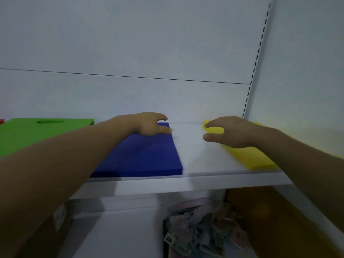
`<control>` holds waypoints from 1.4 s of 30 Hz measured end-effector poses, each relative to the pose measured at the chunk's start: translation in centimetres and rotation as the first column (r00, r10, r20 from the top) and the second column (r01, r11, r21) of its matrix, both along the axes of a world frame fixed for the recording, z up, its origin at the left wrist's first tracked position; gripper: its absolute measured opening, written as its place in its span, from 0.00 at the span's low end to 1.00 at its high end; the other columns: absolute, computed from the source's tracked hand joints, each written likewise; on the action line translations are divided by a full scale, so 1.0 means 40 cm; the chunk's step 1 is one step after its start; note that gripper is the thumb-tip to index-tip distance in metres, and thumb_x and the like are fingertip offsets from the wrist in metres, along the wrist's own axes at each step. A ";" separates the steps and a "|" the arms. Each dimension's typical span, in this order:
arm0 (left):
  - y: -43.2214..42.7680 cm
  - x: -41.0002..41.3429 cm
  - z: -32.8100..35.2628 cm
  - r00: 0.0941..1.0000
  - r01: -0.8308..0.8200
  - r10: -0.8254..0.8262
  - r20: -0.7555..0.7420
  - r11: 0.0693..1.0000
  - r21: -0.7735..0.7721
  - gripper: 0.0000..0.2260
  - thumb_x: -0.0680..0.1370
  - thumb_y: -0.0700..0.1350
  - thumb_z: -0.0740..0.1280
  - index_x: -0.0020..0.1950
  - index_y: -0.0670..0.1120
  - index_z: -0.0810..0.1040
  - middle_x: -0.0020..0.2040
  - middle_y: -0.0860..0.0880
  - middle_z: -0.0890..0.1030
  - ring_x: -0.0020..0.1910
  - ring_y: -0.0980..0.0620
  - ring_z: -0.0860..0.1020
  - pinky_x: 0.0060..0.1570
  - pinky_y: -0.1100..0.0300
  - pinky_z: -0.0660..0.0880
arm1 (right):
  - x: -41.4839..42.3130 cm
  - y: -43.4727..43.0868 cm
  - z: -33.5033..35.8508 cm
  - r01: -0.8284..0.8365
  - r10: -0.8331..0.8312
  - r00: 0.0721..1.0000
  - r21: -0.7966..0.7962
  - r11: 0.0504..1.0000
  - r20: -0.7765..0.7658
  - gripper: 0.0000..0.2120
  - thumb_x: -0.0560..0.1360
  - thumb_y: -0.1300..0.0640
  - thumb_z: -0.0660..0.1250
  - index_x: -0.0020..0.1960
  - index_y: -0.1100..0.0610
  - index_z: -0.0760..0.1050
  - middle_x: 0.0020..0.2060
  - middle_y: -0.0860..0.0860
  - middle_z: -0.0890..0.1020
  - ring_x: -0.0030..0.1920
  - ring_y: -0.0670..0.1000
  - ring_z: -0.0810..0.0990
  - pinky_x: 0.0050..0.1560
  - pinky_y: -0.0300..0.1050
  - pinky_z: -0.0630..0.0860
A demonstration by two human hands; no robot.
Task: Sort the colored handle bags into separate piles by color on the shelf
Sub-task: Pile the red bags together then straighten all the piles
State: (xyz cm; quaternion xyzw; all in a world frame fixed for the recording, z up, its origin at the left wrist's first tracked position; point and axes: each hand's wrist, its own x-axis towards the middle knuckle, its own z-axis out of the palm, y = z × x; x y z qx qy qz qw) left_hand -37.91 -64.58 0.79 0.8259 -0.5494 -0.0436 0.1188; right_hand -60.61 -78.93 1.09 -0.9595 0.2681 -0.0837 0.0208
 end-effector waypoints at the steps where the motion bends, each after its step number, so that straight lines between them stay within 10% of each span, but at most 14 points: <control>1: -0.020 -0.025 -0.004 1.000 -0.014 0.014 -0.010 1.000 0.001 0.31 0.76 0.62 0.61 0.76 0.52 0.59 0.76 0.51 0.61 0.73 0.49 0.61 0.70 0.55 0.58 | -0.012 -0.032 0.001 -0.004 0.004 1.000 0.003 1.000 -0.006 0.33 0.70 0.29 0.57 0.71 0.42 0.65 0.73 0.45 0.65 0.73 0.49 0.61 0.72 0.50 0.59; 42: -0.258 -0.541 -0.102 0.978 0.203 -0.204 0.043 0.979 0.032 0.39 0.71 0.66 0.65 0.76 0.48 0.59 0.75 0.51 0.58 0.73 0.53 0.58 0.70 0.62 0.54 | -0.041 -0.645 -0.069 0.251 -0.250 0.920 -0.036 0.967 -0.301 0.39 0.75 0.28 0.45 0.78 0.51 0.49 0.77 0.52 0.53 0.76 0.56 0.54 0.74 0.56 0.53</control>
